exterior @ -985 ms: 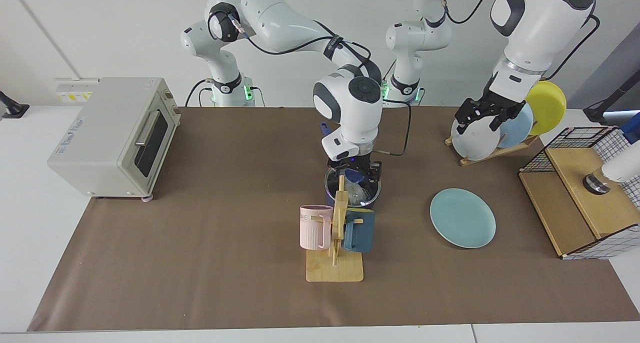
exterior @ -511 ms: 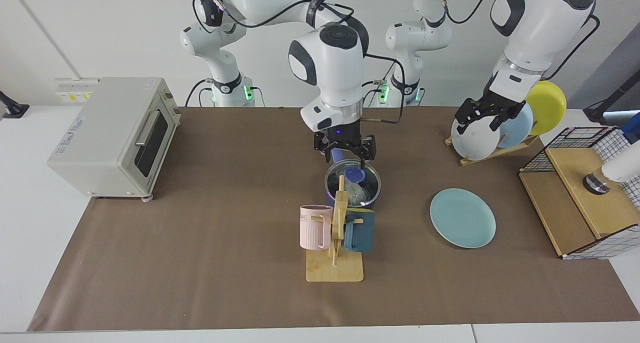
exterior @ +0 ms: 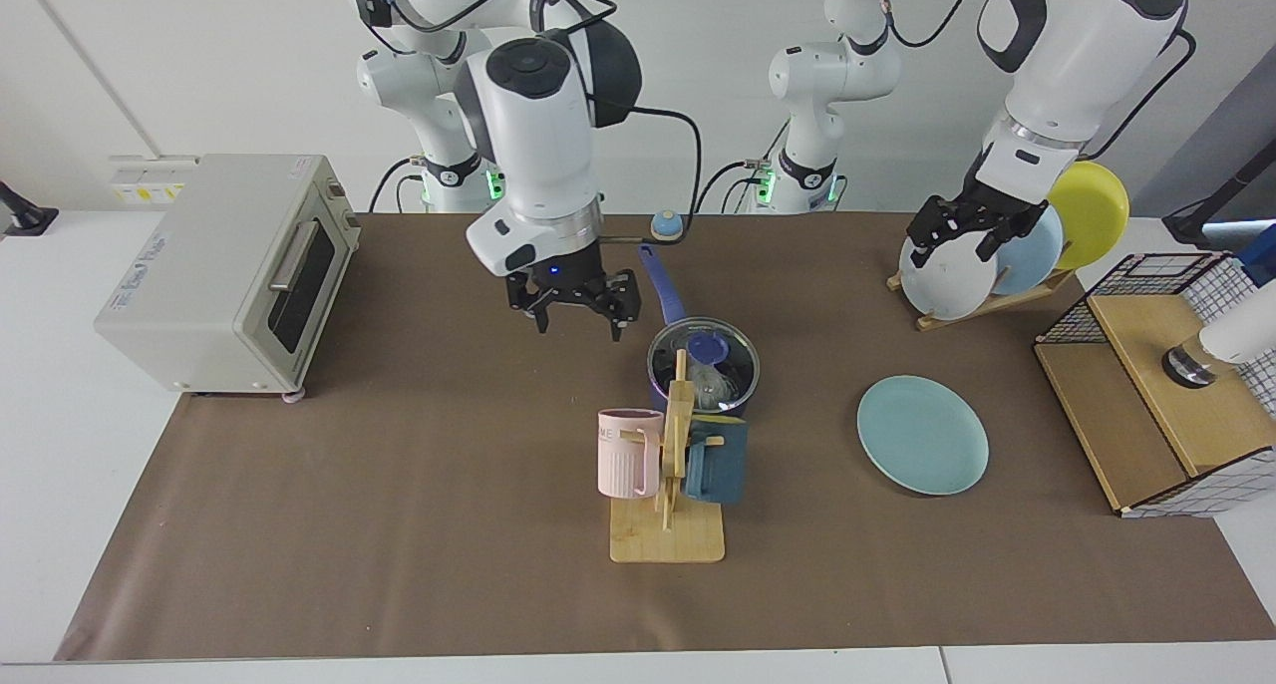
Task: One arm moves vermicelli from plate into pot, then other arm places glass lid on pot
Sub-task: 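Open the right gripper and withdraw it away from the lid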
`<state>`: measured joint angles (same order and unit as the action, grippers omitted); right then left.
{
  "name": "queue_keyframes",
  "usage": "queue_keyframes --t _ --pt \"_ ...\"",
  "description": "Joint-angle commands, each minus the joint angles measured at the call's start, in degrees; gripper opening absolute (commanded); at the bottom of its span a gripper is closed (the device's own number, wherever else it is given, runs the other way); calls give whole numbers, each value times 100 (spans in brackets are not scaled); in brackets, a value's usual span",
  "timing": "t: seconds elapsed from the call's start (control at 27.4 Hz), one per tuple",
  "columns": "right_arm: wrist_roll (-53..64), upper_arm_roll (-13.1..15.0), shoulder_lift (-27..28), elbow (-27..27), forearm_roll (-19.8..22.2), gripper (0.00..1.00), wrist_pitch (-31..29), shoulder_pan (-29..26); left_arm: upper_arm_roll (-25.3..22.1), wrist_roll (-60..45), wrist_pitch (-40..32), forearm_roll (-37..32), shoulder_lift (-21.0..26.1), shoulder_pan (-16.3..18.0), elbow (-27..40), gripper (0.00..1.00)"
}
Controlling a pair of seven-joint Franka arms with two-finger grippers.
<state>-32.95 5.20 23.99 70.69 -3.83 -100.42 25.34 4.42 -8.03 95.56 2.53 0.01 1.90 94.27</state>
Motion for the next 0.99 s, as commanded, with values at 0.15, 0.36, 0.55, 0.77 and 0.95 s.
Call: queue_keyframes --t 0.15,0.36,0.55,0.77,0.95 --pt "1597 -37 -386 454 -83 100 251 -1109 -11 47 86 55 -116 30 118 100" --pt "2677 -28 -465 454 14 100 391 -1786 -11 47 86 55 -125 30 118 100" --pt "3206 51 -579 410 -4 100 488 -2041 -11 47 86 55 -116 30 118 100" --pt "3277 411 -939 410 -91 100 540 -2042 -11 47 86 55 -125 30 118 100" --pt "3304 569 -1168 437 -91 100 962 -2121 -11 47 86 55 -125 30 118 100"
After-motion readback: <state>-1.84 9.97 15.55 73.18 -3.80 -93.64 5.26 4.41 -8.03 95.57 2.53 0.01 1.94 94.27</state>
